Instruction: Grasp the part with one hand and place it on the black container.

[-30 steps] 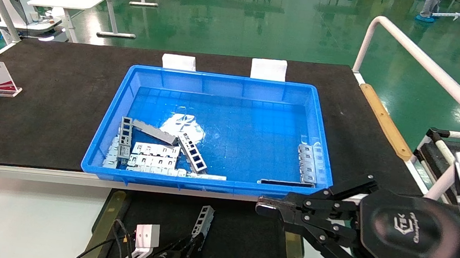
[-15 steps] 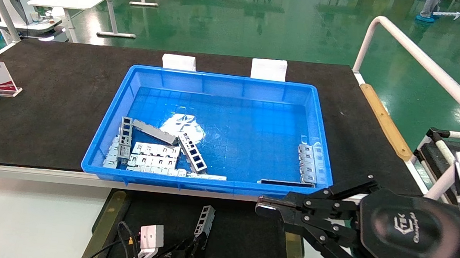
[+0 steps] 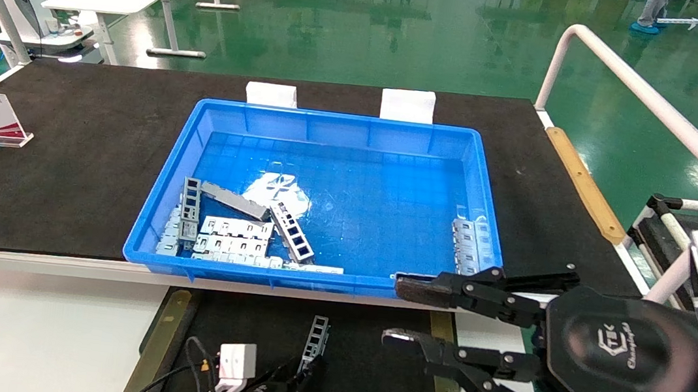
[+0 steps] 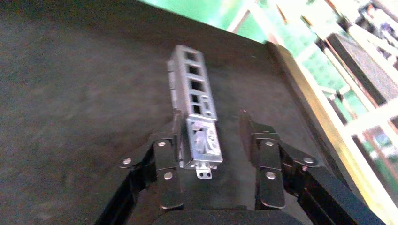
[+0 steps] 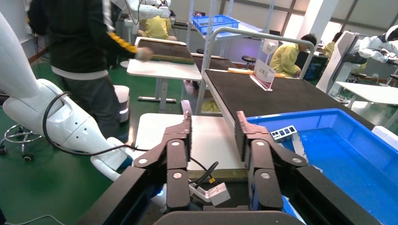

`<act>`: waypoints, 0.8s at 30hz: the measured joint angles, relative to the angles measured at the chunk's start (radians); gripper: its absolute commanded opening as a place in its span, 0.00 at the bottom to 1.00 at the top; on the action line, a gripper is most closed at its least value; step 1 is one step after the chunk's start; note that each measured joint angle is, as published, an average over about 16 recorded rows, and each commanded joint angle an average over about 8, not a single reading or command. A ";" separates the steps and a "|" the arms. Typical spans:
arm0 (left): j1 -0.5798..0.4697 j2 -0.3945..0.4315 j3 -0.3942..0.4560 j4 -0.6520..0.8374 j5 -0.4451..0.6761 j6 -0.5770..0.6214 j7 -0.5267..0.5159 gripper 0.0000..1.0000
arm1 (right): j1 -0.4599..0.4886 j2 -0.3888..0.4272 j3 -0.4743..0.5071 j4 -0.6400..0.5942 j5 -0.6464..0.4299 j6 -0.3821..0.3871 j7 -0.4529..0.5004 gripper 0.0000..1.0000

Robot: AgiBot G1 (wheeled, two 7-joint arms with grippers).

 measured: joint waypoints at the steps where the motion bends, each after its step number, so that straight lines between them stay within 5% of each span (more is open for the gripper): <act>1: 0.002 -0.007 0.005 -0.007 0.006 0.007 0.007 1.00 | 0.000 0.000 0.000 0.000 0.000 0.000 0.000 1.00; 10: 0.035 -0.129 0.059 -0.122 0.064 0.079 0.035 1.00 | 0.000 0.000 -0.001 0.000 0.000 0.000 0.000 1.00; 24: 0.091 -0.443 0.135 -0.439 0.093 0.156 -0.076 1.00 | 0.000 0.001 -0.001 0.000 0.001 0.001 -0.001 1.00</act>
